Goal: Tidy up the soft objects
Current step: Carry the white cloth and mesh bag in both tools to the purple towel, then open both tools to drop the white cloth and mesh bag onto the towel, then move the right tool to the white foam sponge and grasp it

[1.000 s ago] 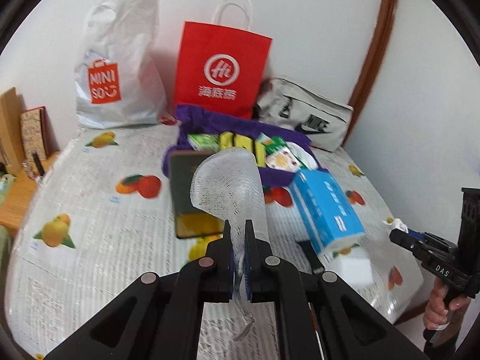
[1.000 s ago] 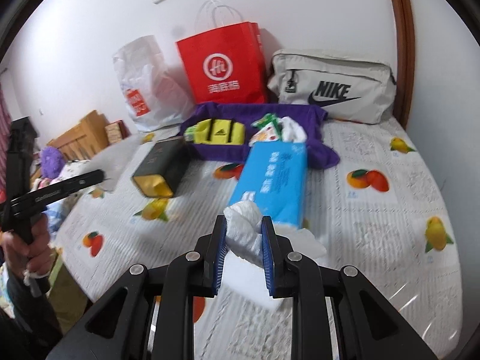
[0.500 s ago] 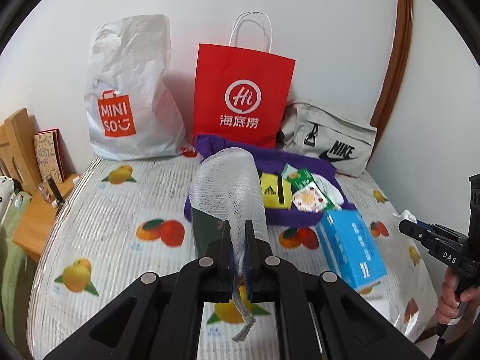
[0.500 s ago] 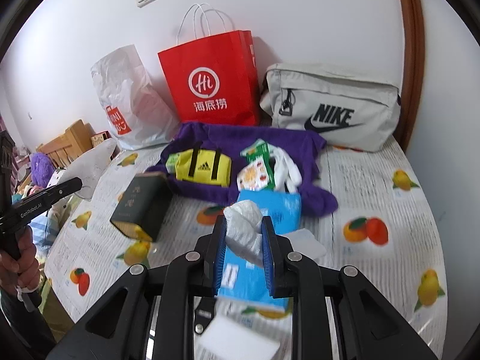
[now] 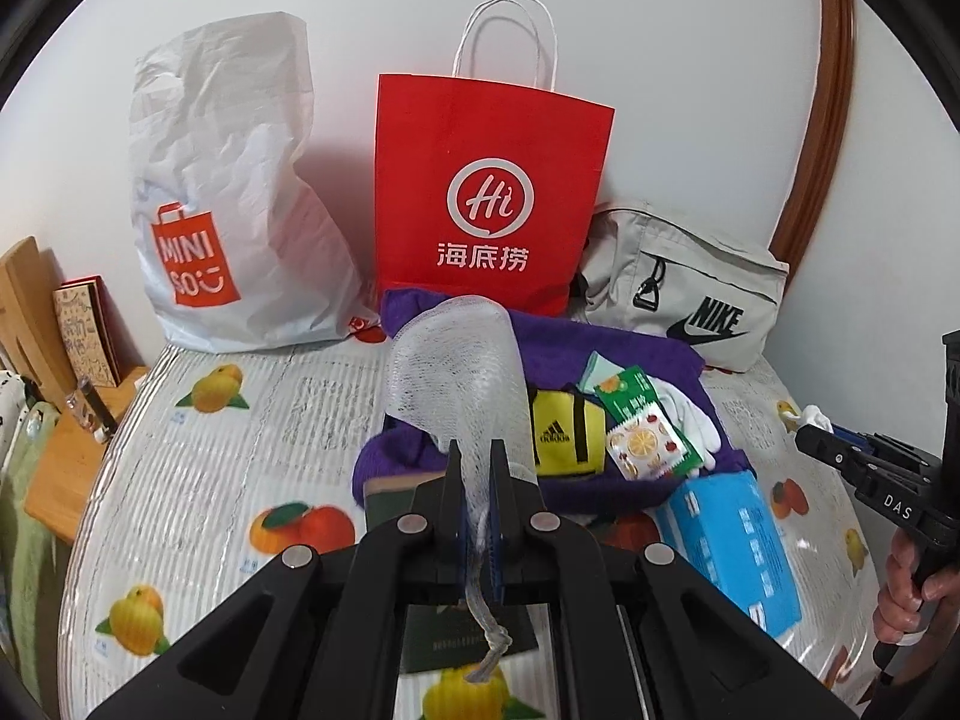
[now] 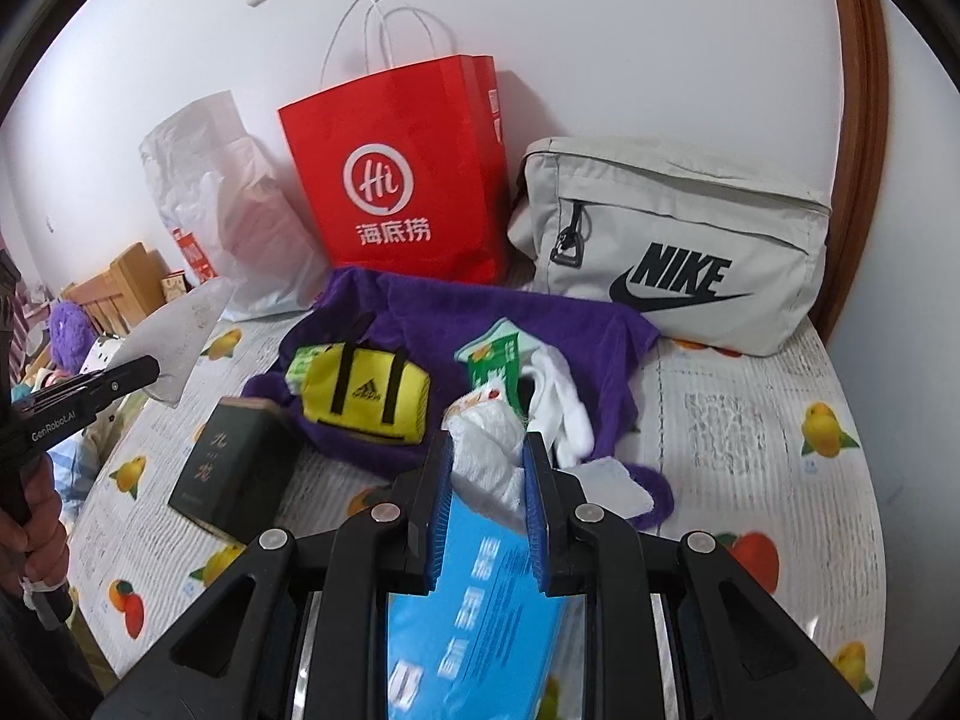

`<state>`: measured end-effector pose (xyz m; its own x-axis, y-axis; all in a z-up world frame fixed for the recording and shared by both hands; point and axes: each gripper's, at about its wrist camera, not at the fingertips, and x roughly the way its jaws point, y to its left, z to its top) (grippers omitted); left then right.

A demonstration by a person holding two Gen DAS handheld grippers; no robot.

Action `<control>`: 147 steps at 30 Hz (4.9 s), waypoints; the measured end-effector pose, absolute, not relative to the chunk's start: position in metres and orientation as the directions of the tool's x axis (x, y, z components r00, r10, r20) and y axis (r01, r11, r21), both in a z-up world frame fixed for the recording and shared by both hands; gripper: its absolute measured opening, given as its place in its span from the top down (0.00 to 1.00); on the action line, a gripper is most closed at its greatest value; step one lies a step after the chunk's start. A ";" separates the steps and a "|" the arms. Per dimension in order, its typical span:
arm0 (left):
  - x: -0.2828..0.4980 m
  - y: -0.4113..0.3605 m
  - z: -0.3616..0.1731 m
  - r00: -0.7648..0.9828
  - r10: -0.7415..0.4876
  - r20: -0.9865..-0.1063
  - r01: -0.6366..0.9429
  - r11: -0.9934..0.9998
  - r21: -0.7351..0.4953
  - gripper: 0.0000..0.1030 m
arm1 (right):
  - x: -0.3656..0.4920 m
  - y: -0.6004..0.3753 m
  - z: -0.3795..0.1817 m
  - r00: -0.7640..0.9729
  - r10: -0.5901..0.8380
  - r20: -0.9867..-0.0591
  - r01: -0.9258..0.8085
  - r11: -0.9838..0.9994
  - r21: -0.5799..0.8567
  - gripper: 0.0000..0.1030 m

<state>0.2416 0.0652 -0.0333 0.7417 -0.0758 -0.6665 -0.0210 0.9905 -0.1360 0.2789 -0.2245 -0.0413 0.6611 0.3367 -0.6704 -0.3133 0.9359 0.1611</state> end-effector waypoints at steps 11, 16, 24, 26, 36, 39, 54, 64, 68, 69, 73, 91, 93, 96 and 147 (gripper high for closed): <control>0.289 0.061 -0.052 0.714 -0.125 -0.689 0.007 0.985 -0.171 0.95 | 0.351 -0.224 -0.059 0.638 0.312 -0.704 -0.300 0.943 0.146 0.78; 0.316 0.058 -0.059 0.699 -0.133 -0.703 0.018 0.985 -0.169 0.95 | 0.377 -0.219 -0.066 0.623 0.302 -0.722 -0.301 0.944 0.135 0.78; 0.357 0.047 -0.070 0.675 -0.127 -0.727 0.033 0.989 -0.142 0.95 | 0.410 -0.202 -0.081 0.593 0.286 -0.753 -0.312 0.943 0.113 0.78; 0.366 0.046 -0.076 0.662 -0.120 -0.739 0.027 0.990 -0.136 0.95 | 0.417 -0.200 -0.085 0.582 0.286 -0.761 -0.316 0.942 0.113 0.78; 0.396 0.050 -0.102 0.612 -0.129 -0.780 0.015 0.988 -0.152 0.95 | 0.440 -0.188 -0.109 0.534 0.281 -0.798 -0.332 0.937 0.108 0.78; 0.401 0.051 -0.105 0.608 -0.127 -0.784 0.017 0.989 -0.147 0.95 | 0.444 -0.184 -0.116 0.521 0.281 -0.806 -0.340 0.934 0.105 0.78; 0.412 0.051 -0.122 0.569 -0.091 -0.817 0.005 0.994 -0.108 0.94 | 0.452 -0.178 -0.127 0.489 0.285 -0.824 -0.360 0.927 0.107 0.76; 0.413 0.051 -0.124 0.545 -0.079 -0.835 0.003 0.996 -0.093 0.80 | 0.445 -0.171 -0.126 0.495 0.300 -0.815 -0.400 0.912 0.093 0.51; 0.410 0.052 -0.117 0.564 -0.078 -0.822 0.006 0.996 -0.090 0.56 | 0.442 -0.170 -0.122 0.507 0.289 -0.812 -0.396 0.915 0.078 0.42; 0.408 0.051 -0.114 0.569 -0.078 -0.818 0.009 0.996 -0.089 0.49 | 0.441 -0.171 -0.121 0.506 0.292 -0.812 -0.395 0.915 0.083 0.41; 0.402 0.046 -0.104 0.587 -0.062 -0.807 0.021 0.998 -0.061 0.39 | 0.437 -0.173 -0.115 0.500 0.314 -0.807 -0.387 0.915 0.116 0.39; 0.335 0.056 -0.051 0.673 -0.059 -0.737 -0.005 0.996 -0.085 0.32 | 0.375 -0.179 -0.052 0.575 0.313 -0.756 -0.378 0.921 0.094 0.27; 0.321 0.055 -0.043 0.689 -0.055 -0.722 -0.007 0.997 -0.082 0.32 | 0.362 -0.186 -0.045 0.583 0.325 -0.745 -0.377 0.920 0.107 0.27; 0.298 0.055 -0.032 0.716 -0.057 -0.696 -0.012 0.996 -0.093 0.32 | 0.339 -0.198 -0.038 0.591 0.349 -0.727 -0.370 0.918 0.140 0.27; 0.116 0.007 -0.108 0.597 -0.149 -0.788 0.104 0.989 -0.108 0.32 | 0.123 -0.221 -0.161 0.561 0.343 -0.754 -0.386 0.914 0.128 0.21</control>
<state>0.1162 0.0072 -0.1078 0.5968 -0.1490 -0.7884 0.1036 0.9887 -0.1084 0.1225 -0.2211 -0.1606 0.5607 0.3427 -0.7538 -0.3857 0.9136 0.1285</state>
